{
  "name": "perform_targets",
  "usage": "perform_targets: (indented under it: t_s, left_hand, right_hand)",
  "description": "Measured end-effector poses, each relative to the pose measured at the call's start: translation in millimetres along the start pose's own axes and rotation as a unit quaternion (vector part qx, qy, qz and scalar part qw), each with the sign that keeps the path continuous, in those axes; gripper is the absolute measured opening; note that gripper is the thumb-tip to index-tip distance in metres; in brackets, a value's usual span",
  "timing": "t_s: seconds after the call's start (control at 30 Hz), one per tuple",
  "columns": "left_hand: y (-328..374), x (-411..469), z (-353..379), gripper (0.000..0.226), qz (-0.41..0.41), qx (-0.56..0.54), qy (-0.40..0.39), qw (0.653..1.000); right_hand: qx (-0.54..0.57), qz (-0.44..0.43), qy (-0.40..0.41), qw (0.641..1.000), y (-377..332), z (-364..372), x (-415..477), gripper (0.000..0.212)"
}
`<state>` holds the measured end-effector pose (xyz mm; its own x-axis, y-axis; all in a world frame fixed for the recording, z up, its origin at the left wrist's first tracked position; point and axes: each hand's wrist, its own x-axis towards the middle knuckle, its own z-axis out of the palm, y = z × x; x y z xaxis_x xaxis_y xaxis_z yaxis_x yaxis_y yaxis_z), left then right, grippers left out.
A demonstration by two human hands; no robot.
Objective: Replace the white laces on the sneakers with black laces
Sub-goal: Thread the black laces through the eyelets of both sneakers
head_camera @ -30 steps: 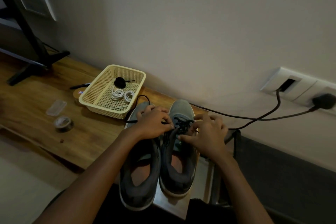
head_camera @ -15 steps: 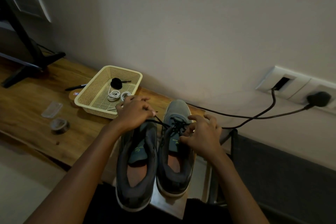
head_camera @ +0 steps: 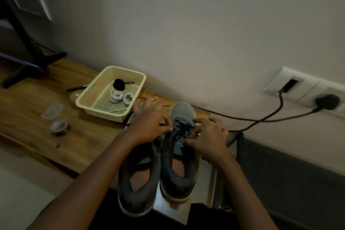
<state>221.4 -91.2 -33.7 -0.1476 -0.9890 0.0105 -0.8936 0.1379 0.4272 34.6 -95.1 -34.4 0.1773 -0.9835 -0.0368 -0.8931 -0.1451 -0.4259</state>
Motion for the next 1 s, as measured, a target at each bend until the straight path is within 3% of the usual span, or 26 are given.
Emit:
perform_targets:
  t_s: [0.13,0.3,0.4,0.47,0.6,0.73,0.8,0.9,1.0]
  left_hand:
    - [-10,0,-5,0.007,-0.032,-0.059,0.027,0.997]
    - [-24,1,-13,0.011,-0.114,-0.111,0.118,0.98]
    - [-19,3,-9,0.004,-0.15,-0.065,0.165,0.973]
    - [-12,3,-5,0.01,-0.111,-0.053,0.148,0.981]
    - [-2,-1,0,0.018,0.006,-0.04,0.052,0.998]
    - [-3,-2,3,0.005,0.0,-0.022,0.002,1.0]
    - [-4,0,4,0.005,0.001,0.001,-0.011,1.0]
    - [-3,1,5,0.007,0.013,-0.004,-0.002,1.0]
    - [-13,4,3,0.012,-0.001,-0.096,0.067,0.993]
  right_hand:
    - [0.0,-0.006,-0.007,1.0,1,-1,0,0.044]
    - [0.014,-0.011,-0.011,1.0,2,-2,0,0.031]
    - [0.027,-0.011,-0.009,1.0,4,-1,1,0.048]
    - [0.035,-0.013,-0.015,0.999,4,-2,1,0.047]
    - [0.03,-0.018,-0.021,0.999,3,-1,2,0.021]
    - [0.021,-0.018,-0.019,0.999,5,1,3,0.044]
    - [0.011,-0.02,-0.012,1.0,5,2,3,0.041]
    - [0.002,-0.026,-0.017,1.0,3,1,1,0.04]
    - [0.0,-0.033,-0.018,0.999,3,-1,0,0.04]
